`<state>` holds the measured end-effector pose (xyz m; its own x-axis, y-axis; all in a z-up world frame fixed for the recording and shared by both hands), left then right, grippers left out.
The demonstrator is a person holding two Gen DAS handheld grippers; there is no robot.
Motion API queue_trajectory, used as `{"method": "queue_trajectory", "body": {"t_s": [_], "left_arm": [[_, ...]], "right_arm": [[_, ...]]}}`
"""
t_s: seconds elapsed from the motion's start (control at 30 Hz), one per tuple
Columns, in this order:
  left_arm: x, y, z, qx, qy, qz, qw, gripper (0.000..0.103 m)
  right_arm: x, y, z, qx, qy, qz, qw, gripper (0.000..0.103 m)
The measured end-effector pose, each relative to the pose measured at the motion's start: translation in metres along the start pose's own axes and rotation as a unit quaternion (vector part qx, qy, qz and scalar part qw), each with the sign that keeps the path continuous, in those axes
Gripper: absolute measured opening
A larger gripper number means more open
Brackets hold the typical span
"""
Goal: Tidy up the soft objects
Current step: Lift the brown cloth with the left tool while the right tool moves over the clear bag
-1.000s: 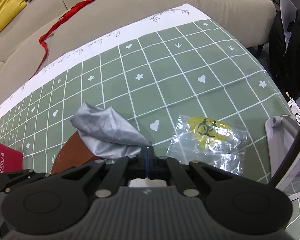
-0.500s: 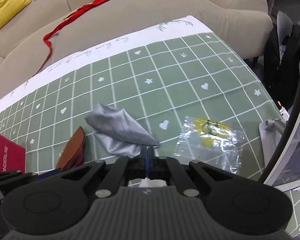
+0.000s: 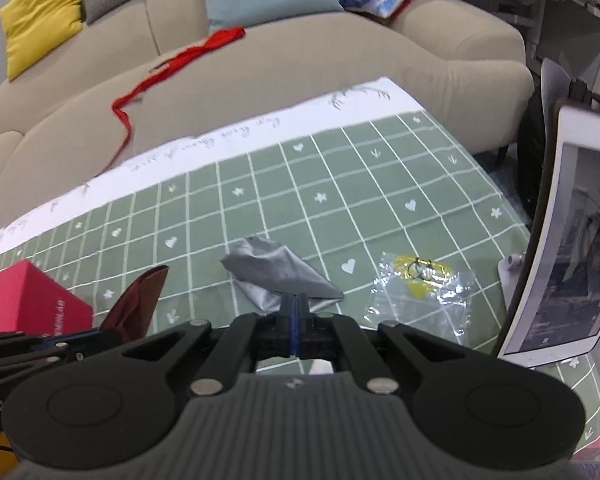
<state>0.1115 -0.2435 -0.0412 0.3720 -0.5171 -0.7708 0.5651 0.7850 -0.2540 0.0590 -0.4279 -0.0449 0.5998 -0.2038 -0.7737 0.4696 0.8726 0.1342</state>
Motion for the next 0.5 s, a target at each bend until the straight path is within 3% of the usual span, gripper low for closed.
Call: {"method": "queue_trajectory", "body": {"t_s": [0.1, 0.23, 0.43, 0.5], "left_arm": [[-0.018, 0.005, 0.004, -0.006, -0.010, -0.005, 0.9999, 0.006], [-0.045, 0.015, 0.006, -0.018, -0.022, 0.001, 0.9996, 0.006], [-0.078, 0.039, 0.007, -0.036, -0.034, 0.014, 0.9987, 0.006], [-0.091, 0.047, 0.007, -0.036, -0.039, 0.019, 0.9984, 0.006]], "right_arm": [[-0.014, 0.011, 0.002, -0.003, -0.010, 0.021, 1.000, 0.000], [-0.034, 0.021, 0.005, 0.032, -0.023, 0.091, 0.995, 0.000], [-0.061, 0.054, 0.010, 0.022, -0.038, 0.131, 0.990, 0.000], [-0.069, 0.065, 0.011, 0.026, -0.039, 0.162, 0.986, 0.000]]}}
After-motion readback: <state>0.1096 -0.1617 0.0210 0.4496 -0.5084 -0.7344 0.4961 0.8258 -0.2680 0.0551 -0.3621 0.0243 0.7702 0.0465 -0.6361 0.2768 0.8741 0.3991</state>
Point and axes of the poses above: each gripper's, at about its wrist camera, not at the fingertips, and x roughly the way its jaws point, y to its left, z to its top, the point moved 2 cm from there along x, roughly the way its jaws point, and after that the axes turned 4 degrees about -y, right-handed, at the moved point
